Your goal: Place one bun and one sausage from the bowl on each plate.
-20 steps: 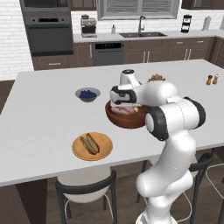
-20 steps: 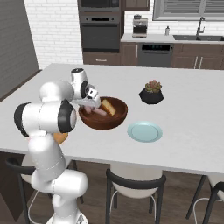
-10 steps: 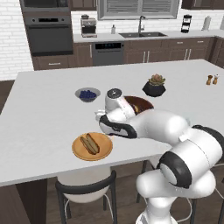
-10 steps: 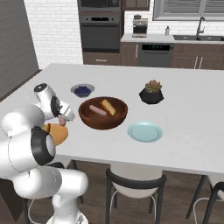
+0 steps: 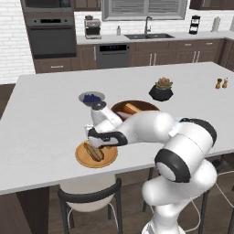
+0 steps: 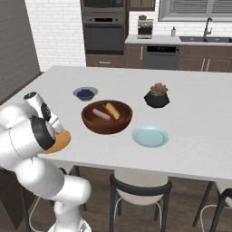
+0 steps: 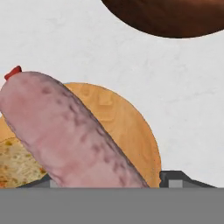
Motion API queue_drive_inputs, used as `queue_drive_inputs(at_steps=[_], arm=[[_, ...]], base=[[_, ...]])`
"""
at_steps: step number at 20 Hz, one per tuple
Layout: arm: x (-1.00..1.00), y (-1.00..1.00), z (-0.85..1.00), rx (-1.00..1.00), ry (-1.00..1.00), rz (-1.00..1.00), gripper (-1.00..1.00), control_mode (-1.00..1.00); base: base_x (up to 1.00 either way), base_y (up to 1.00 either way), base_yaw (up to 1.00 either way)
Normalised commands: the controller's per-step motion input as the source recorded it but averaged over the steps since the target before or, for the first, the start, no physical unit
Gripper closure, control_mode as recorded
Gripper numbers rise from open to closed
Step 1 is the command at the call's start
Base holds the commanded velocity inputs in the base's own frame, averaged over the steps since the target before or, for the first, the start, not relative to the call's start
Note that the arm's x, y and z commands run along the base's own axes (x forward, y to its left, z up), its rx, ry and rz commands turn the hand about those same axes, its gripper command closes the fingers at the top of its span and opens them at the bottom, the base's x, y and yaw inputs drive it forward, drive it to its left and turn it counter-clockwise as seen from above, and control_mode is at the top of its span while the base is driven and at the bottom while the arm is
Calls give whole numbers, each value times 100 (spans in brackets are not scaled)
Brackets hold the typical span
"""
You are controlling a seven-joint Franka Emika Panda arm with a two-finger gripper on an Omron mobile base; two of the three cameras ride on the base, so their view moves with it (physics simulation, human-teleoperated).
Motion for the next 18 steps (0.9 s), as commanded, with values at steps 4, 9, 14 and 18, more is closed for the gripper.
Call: queue_drive_inputs(at_steps=[4, 9, 14, 18], arm=[[-18, -4, -79, -1, 20, 3, 100, -100], [-2, -5, -36, 0, 2, 1, -100, -100], [-5, -5, 0, 0, 0, 0, -100, -100], [-31, -23, 20, 2, -8, 0, -100, -100]], base=[[0, 0, 0], [0, 0, 0], [0, 0, 0], [0, 0, 0]])
